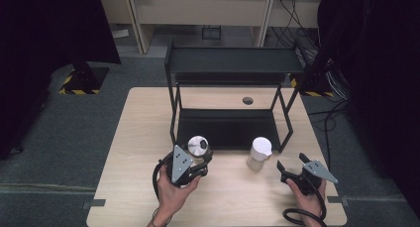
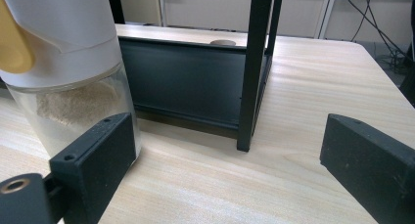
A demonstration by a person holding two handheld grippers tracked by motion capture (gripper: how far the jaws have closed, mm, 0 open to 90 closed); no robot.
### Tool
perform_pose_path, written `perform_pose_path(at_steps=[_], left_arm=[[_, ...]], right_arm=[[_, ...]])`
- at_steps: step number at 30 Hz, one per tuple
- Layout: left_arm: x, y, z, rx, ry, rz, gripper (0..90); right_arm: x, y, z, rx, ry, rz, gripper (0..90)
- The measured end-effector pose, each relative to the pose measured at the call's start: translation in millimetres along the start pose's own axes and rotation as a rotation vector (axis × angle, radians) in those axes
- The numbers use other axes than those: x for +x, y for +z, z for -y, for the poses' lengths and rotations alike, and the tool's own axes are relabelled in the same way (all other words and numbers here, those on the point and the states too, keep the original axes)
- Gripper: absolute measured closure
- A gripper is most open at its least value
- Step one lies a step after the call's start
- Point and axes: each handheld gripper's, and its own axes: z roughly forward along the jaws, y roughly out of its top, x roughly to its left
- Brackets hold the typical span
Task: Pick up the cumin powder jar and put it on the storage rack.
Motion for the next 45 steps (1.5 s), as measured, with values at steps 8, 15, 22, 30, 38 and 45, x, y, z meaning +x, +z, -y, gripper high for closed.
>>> perform_pose_path(at_steps=[8,15,22,30,38,45], left_arm=[[6.5,11.0,-25.9,-0.016,0.010,-0.039,31.0],[9.4,25.8,-44.8,-0.018,-0.002,-0.060,31.0],[15.5,36.0,-61.6,-0.016,-0.017,-0.079,31.0],[24.8,42.6,-86.8,-0.017,-0.039,-0.094,31.0],[32.6,49.4,-112.7,-0.010,-0.046,-0.093,31.0],[39.1,53.6,-132.0,-0.029,-0.063,-0.106,31.0]], right_arm=[[-0.3,0.3,-0.5,0.002,0.002,-0.001,6.5],[-1.0,0.2,-0.2,0.001,0.004,-0.004,6.5],[-1.9,0.2,-0.2,0.001,0.009,-0.006,6.5],[-1.7,0.5,-0.8,0.004,0.007,-0.006,6.5],[-1.8,0.8,-1.3,0.008,0.007,-0.007,6.5],[-2.0,0.6,-1.0,0.006,0.007,-0.008,6.5]])
